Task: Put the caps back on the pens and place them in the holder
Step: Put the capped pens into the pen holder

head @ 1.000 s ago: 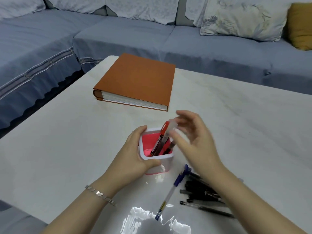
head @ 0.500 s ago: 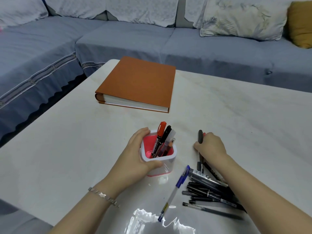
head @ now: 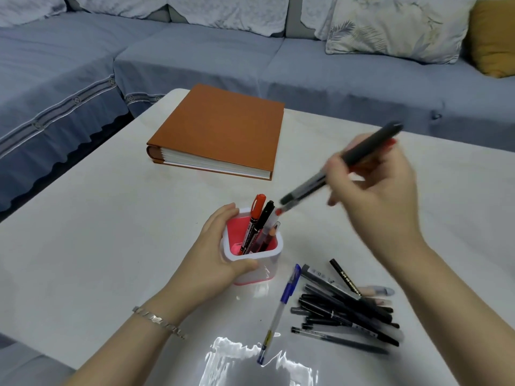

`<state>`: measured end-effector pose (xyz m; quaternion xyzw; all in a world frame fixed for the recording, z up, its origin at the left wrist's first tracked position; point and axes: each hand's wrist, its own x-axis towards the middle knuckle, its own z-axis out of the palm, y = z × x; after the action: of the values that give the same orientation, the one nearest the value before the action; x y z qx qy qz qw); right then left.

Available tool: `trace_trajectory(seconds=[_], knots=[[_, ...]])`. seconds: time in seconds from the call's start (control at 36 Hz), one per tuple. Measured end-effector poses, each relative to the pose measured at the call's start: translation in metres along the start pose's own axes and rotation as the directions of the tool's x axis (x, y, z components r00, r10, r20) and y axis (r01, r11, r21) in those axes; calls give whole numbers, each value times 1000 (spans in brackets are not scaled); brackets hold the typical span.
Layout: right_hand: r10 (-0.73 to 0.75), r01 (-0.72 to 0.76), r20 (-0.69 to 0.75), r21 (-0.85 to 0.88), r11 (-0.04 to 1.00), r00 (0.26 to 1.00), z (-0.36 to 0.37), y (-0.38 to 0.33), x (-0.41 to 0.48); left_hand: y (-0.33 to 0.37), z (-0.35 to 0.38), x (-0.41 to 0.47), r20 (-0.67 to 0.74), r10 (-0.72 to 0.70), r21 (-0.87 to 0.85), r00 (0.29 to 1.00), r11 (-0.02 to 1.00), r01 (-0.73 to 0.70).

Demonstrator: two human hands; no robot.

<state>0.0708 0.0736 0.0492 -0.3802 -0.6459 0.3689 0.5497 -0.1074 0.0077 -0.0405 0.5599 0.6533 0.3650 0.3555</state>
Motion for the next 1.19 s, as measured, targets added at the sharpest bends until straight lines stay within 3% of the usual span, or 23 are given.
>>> trace_trajectory(seconds=[0.14,0.19,0.33,0.42,0.53,0.67,0.78,0.97,1.06,1.19], knots=[[152,-55,268,-337,940,951,33,19,-16,0,2,-2,-9,19,-9,1000,1000,-19],[195,-59,319,-389,919,928,37,27,-21,0,2,-1,-11,24,-16,1000,1000,-25],[188,-89,219,-394,915,957,10,33,-25,-4,1,-1,-15,34,-7,999,999,-34],[221,-92,201,-508,856,954,-25,47,-33,-5,2,-1,-30,36,-20,999,999,-37],[446,-75,309,-747,661,840,-63,75,-62,-5,5,-2,-43,39,-32,998,999,-41],[559,25,374,-846,533,740,-78,93,-90,-1,6,-2,-37,46,-27,998,999,-47],[517,151,393,-881,448,760,-76,97,-97,1,12,-1,-26,56,-45,998,997,-57],[503,247,381,-917,313,776,-74,100,-91,4,22,3,-11,63,-41,998,997,-64],[485,194,354,-917,349,800,-80,99,-87,5,23,3,-8,73,-30,997,997,-73],[405,-93,275,-719,689,872,-94,73,-66,5,21,2,5,70,-28,998,997,-70]])
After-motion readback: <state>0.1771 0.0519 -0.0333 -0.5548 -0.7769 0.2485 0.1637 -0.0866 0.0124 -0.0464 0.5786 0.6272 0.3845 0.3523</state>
